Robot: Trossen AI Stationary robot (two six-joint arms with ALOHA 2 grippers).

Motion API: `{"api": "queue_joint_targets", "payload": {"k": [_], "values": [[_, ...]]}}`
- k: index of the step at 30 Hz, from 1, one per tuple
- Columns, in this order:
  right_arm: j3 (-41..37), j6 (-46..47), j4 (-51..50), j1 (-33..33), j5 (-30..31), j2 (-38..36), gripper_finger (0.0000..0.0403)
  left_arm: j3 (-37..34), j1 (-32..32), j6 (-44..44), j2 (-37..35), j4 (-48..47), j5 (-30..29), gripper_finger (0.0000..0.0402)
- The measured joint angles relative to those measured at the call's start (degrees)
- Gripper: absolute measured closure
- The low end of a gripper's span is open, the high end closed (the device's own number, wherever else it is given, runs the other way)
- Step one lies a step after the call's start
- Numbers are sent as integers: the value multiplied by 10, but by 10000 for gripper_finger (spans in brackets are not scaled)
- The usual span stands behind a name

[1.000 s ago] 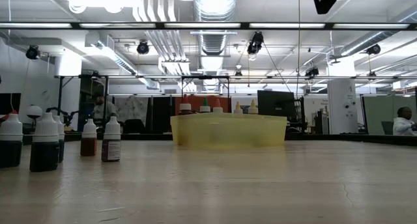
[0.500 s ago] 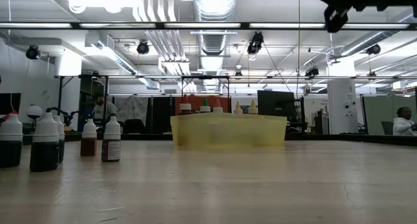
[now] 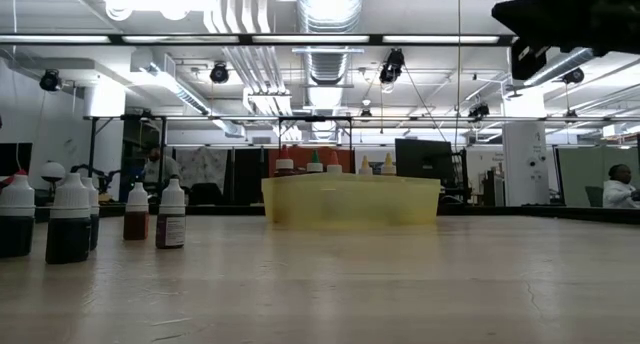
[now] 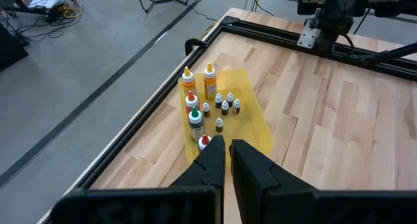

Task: Pick & Place food coloring
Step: Put the small orange food coloring bottle into the yellow bin

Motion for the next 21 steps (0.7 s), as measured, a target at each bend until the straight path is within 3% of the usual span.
{"api": "queue_joint_targets", "payload": {"k": [21], "values": [[-76,21,19,0,-26,-32,394,0,0,4,0,0,0,402]]}}
